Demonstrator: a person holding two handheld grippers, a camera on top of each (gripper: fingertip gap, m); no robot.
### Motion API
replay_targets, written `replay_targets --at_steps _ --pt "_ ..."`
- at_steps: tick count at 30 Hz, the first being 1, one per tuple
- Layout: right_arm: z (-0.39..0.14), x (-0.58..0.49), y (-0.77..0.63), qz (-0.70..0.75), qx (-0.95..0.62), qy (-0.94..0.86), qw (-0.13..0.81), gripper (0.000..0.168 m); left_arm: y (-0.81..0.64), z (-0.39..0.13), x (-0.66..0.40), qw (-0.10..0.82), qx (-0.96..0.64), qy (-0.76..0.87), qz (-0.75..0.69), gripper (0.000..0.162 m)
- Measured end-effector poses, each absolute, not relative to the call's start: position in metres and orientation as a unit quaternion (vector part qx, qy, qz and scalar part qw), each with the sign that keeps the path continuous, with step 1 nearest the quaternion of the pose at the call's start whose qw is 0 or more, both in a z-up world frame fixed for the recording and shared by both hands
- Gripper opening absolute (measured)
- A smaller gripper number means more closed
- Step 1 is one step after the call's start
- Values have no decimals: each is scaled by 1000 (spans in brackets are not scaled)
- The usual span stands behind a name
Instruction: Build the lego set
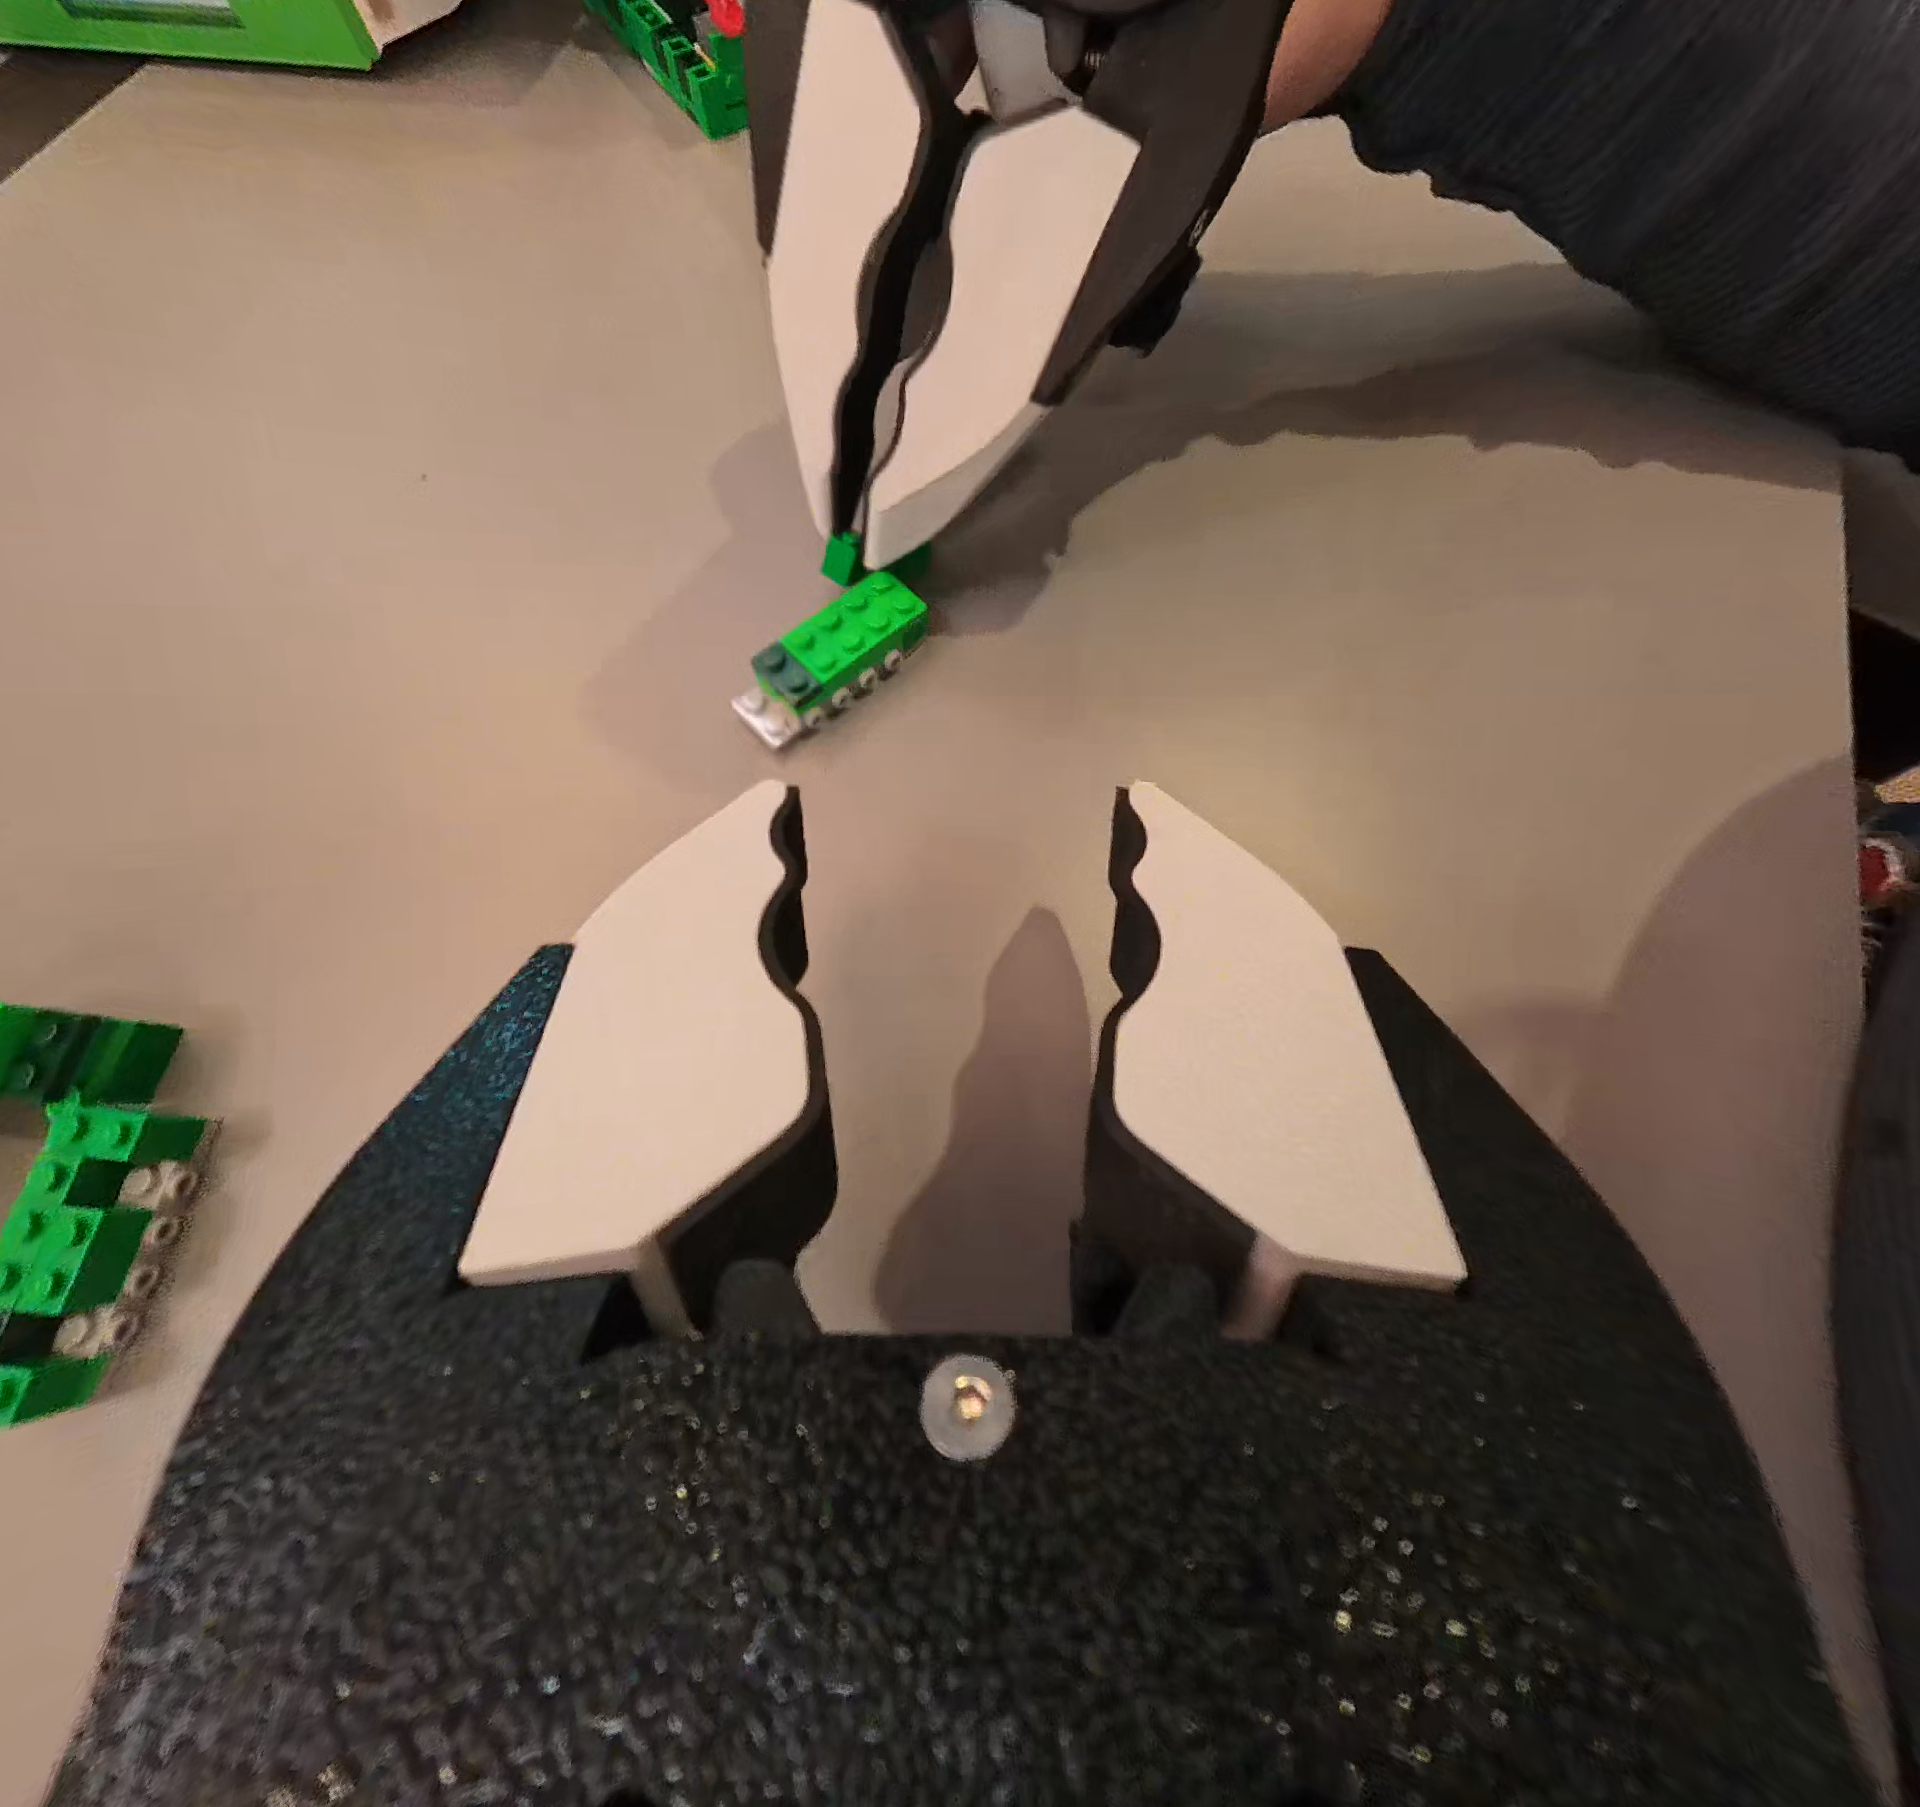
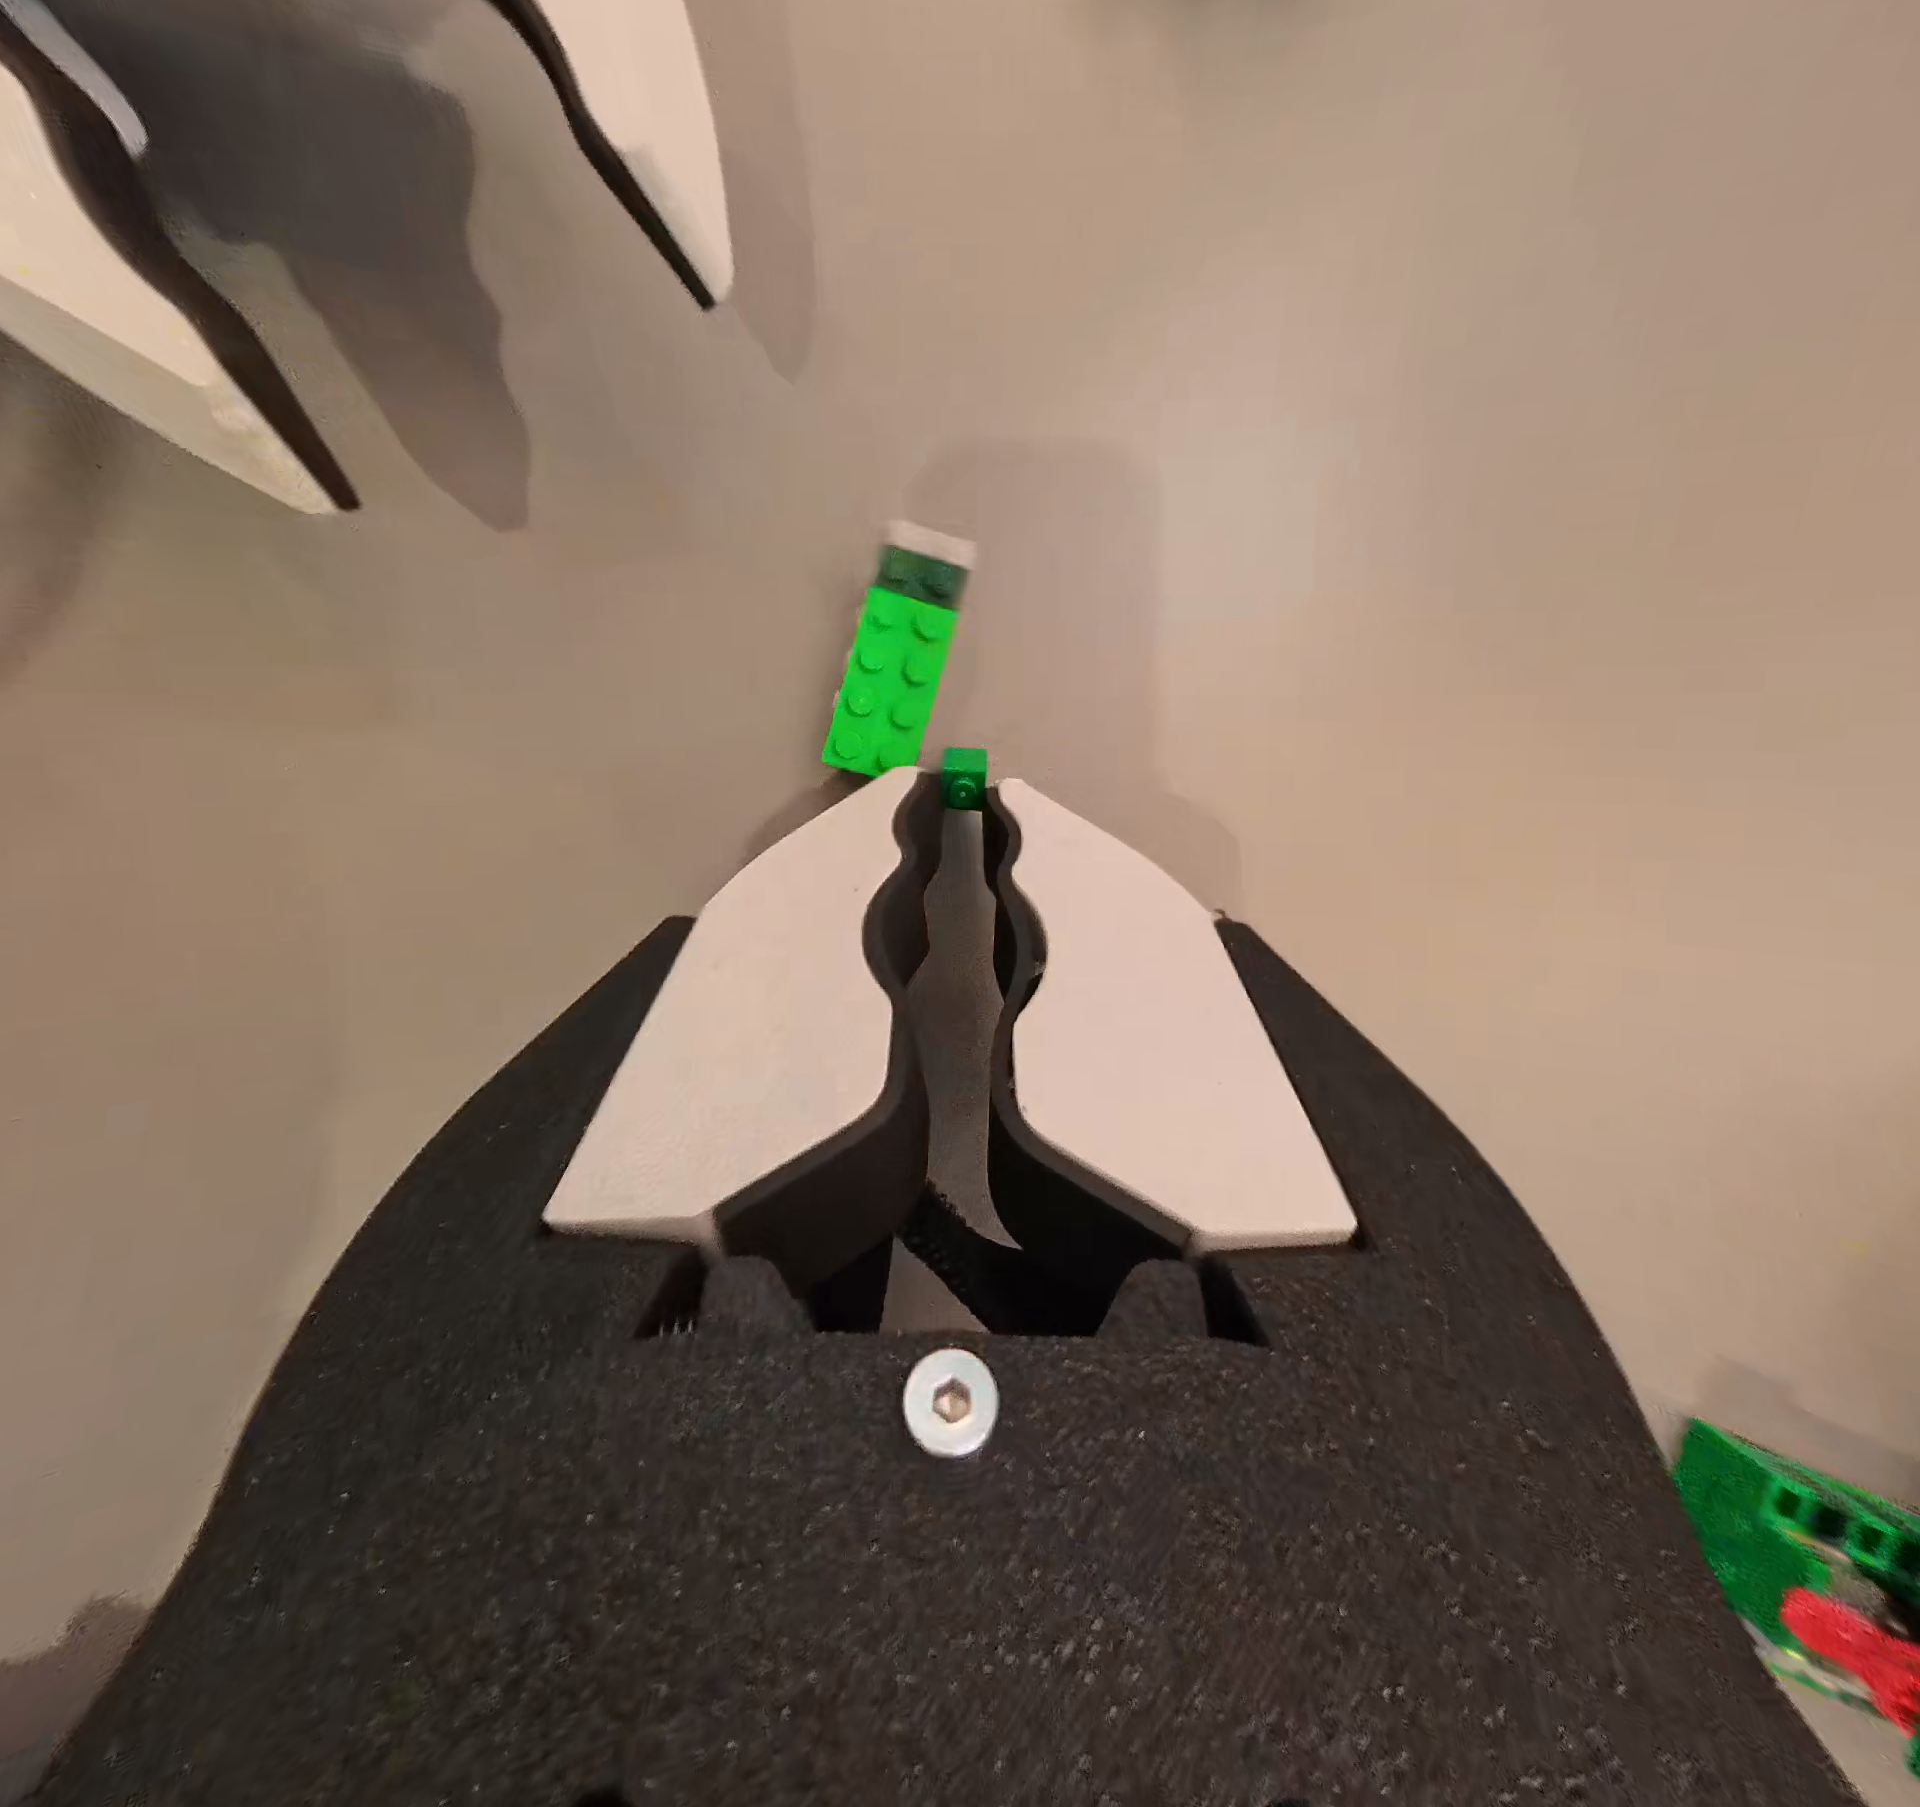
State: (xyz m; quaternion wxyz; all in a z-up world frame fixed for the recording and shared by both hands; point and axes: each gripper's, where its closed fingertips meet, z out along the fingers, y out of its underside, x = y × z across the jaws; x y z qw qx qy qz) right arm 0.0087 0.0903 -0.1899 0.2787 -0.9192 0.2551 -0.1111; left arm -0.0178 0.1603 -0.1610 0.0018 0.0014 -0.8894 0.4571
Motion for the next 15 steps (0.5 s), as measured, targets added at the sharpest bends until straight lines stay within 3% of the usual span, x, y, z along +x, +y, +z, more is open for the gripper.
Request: replay_targets --at_steps 1,6,15 --pt "-190 5 94 -93 -919 258 282 7 163 -160 -18 0 6 -889 458 56" --pt "-179 -14 129 -12 -904 230 359 7 172 -155 -17 -2 38 -884 465 57" --pt "-169 -3 85 -73 -872 292 385 7 145 -167 -4 -29 73 -899 430 72"
